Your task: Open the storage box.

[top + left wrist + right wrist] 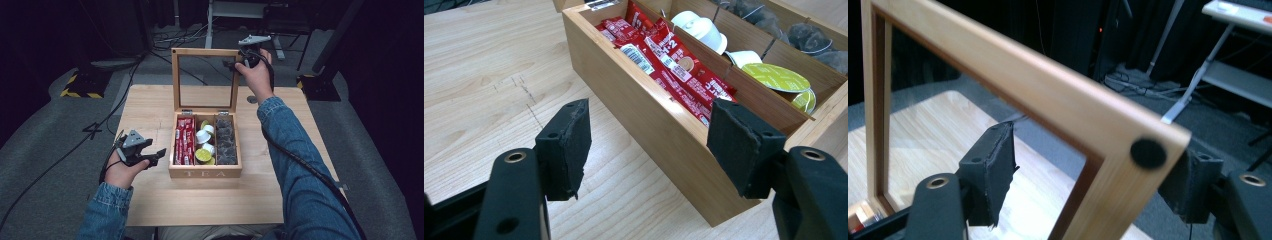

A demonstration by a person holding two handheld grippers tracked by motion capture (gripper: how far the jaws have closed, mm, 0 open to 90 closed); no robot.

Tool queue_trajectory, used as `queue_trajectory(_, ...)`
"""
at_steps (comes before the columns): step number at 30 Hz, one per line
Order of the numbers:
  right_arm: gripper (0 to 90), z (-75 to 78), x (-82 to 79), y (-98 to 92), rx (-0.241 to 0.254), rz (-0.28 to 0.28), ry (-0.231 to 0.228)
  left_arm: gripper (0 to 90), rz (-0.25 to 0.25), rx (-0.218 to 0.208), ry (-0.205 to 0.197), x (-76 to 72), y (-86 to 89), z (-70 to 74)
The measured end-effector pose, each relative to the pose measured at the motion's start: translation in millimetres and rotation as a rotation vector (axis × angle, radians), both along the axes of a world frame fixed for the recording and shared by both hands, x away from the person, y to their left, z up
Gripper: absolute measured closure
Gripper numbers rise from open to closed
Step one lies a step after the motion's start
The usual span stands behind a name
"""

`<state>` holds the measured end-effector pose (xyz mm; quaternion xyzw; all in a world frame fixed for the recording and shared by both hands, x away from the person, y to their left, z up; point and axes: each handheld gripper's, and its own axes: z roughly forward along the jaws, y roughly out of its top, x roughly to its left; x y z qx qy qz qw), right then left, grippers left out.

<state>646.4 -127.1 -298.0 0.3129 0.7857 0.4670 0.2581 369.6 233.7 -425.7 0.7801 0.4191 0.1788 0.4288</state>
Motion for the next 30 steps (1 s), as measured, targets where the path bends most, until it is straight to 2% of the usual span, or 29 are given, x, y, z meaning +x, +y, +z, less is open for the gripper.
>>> queue_trajectory(5, 32.6, -11.6, 2.7, -1.4, -0.006, 0.001, 0.029, 34.7, -0.004, 0.004, -0.001, -0.1, 0.6, 0.3)
queue_trajectory(10, 31.2, -22.5, 3.9, 0.9, -0.025, 0.012, 0.085, 34.7, -0.002, 0.006, 0.003, 0.5, 1.0, -0.7)
queue_trajectory(18, 33.0, -22.3, 1.2, -0.7, -0.032, 0.005, 0.087, 34.6, -0.006, 0.002, 0.005, 2.4, 1.1, -1.2)
queue_trajectory(19, 31.1, -22.2, 0.3, -2.2, -0.031, 0.005, 0.089, 34.6, -0.007, 0.002, 0.004, 2.6, 1.2, -1.2)
queue_trajectory(26, 23.7, -19.4, -14.4, -16.6, 0.002, 0.029, 0.106, 34.2, -0.014, -0.008, 0.006, 5.2, -2.6, -0.2)
queue_trajectory(30, 23.7, -14.0, -34.6, -32.0, 0.042, 0.065, 0.112, 34.0, -0.033, 0.001, 0.012, 6.7, -6.9, -1.3)
